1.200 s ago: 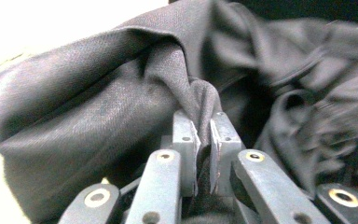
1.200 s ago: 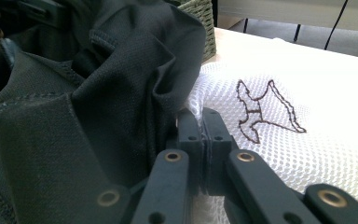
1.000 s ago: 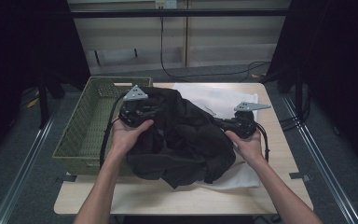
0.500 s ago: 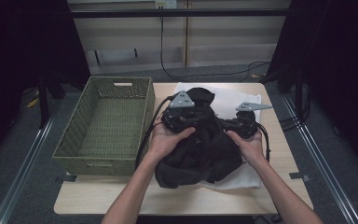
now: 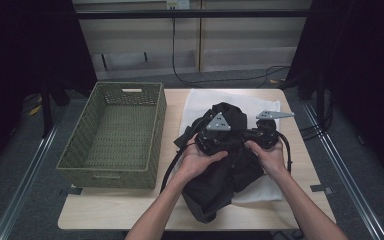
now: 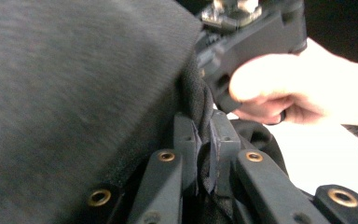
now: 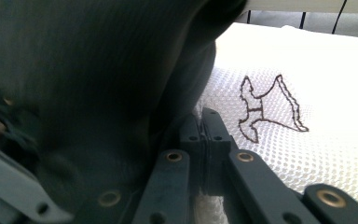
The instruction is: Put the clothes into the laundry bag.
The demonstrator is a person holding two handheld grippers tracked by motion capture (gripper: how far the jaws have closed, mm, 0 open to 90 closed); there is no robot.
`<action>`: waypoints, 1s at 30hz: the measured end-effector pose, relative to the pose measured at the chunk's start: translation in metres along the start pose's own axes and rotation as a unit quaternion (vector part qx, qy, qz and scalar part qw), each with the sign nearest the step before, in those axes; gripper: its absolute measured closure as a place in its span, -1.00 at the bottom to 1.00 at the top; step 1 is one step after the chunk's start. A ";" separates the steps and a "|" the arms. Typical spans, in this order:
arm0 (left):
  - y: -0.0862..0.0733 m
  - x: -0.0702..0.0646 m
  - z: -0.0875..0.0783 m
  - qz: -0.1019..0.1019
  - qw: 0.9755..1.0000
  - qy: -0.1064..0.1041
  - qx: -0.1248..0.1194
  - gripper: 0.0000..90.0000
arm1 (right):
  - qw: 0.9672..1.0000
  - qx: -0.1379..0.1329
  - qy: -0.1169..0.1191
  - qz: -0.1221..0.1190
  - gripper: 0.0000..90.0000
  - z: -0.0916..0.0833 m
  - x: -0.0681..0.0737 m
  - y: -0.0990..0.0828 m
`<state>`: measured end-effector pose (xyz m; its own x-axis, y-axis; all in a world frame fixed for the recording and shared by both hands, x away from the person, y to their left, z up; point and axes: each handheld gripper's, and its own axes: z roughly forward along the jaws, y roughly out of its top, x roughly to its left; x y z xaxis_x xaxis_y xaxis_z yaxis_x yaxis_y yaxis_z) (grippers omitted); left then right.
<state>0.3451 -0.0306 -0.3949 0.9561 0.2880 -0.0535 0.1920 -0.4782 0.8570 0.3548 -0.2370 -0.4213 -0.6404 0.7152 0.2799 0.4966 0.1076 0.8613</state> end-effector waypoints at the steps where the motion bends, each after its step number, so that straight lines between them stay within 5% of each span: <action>1: 0.000 0.000 0.000 0.000 1.000 0.000 0.000 0.87 | 1.000 -0.003 0.001 0.000 0.98 -0.001 0.000 0.001; 3: -0.011 -0.009 0.015 0.023 0.999 0.000 0.028 0.87 | 1.000 -0.011 0.006 0.003 0.98 -0.004 0.001 0.005; 7: -0.020 -0.006 0.029 0.007 0.999 -0.009 0.037 0.87 | 1.000 -0.025 0.009 0.002 0.98 -0.011 0.003 0.010; 11: -0.028 -0.014 0.047 0.032 0.997 -0.006 0.075 0.87 | 0.999 -0.043 0.018 0.000 0.98 -0.020 0.005 0.016; 15: -0.035 -0.016 0.060 0.028 0.997 0.006 0.074 0.87 | 0.997 -0.071 0.019 -0.014 0.98 -0.033 0.017 0.028; 20: -0.037 -0.015 0.056 0.019 0.998 0.008 0.065 0.84 | 0.997 -0.069 0.005 -0.020 0.98 -0.037 0.020 0.026; 23: -0.035 -0.014 0.048 0.008 0.999 -0.001 0.039 0.77 | 0.998 -0.058 0.006 -0.024 0.98 -0.032 0.021 0.022; 25: -0.036 -0.015 0.036 0.009 1.000 -0.013 0.015 0.50 | 0.999 -0.046 0.001 -0.027 0.97 -0.026 0.022 0.018; 30: -0.036 -0.019 0.016 0.014 1.000 -0.019 0.010 0.17 | 0.999 -0.036 -0.003 -0.031 0.97 -0.019 0.022 0.014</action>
<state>0.3231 -0.0320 -0.4332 0.9689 0.2427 -0.0494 0.1691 -0.5026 0.8478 0.3365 -0.2336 -0.3951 -0.6647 0.7128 0.2236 0.4137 0.1020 0.9047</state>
